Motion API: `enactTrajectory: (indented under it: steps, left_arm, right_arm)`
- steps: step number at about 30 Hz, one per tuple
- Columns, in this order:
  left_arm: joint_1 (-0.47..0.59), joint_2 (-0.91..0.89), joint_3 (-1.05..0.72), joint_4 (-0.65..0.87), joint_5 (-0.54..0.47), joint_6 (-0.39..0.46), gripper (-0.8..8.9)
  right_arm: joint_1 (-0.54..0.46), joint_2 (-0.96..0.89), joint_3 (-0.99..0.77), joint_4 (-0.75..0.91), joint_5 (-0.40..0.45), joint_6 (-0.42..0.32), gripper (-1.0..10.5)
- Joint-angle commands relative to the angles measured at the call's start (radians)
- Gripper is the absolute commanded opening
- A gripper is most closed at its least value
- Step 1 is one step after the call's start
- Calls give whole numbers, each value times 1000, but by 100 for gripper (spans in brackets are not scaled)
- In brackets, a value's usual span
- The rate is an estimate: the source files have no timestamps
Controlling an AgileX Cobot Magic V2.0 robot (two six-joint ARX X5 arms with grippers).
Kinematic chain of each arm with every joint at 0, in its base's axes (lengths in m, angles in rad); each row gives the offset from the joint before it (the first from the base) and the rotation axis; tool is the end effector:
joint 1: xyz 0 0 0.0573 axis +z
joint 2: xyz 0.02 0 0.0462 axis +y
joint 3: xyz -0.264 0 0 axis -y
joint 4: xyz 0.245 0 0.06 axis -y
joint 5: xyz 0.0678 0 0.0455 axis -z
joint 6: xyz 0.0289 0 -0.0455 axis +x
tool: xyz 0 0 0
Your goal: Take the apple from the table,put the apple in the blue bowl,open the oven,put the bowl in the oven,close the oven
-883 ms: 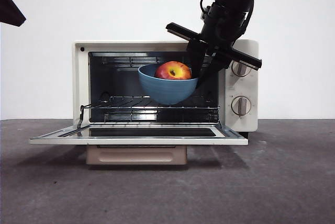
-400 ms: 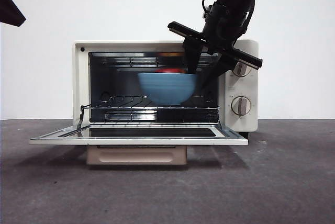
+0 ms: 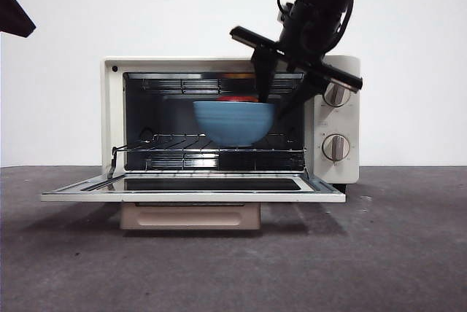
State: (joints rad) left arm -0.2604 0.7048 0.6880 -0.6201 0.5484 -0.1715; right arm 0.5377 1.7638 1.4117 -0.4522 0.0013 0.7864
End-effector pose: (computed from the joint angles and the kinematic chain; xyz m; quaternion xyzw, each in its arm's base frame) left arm 0.1306 -0.0504 0.2754 -0.1195 0.3407 -0.3458 0.8661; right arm 0.3336 0.1989 0.2648 0.2437 0.4419 0.0807 0.8595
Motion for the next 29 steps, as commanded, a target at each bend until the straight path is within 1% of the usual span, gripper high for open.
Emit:
enactTrajectory:
  steps: [1, 7, 10, 13, 16, 17, 19, 21, 25, 29]
  left_arm:
    - [-4, 6, 11, 10, 2, 10, 7]
    - [-4, 7, 11, 13, 2, 10, 7]
    - [-4, 7, 11, 13, 2, 10, 7]
    - [-3, 7, 11, 16, 1, 10, 7]
    - [0, 15, 11, 26, -10, 10, 7]
    - [1, 22, 11, 35, -29, 10, 7]
    - [6, 43, 10, 55, -53, 8, 6]
    - [18, 79, 8, 84, -55, 0, 6]
    - [55, 169, -3, 143, -55, -6, 6]
    - [108, 275, -18, 213, -55, -17, 6]
  right_arm:
    - [14, -28, 27, 10, 8, -46, 148]
    - [14, -96, 27, -28, 8, -85, 148]
    - [14, -139, 27, -56, 7, -131, 148]
    - [16, -190, 27, -97, 6, -211, 148]
    - [30, -253, 27, -169, 4, -328, 148]
    - [37, -282, 27, -210, 12, -380, 148]
    - [50, -321, 26, -266, 39, -434, 148]
    - [72, -360, 26, -327, 82, -480, 148]
    - [121, -422, 16, -412, 127, -530, 148]
    - [182, -505, -52, -433, 161, -537, 148]
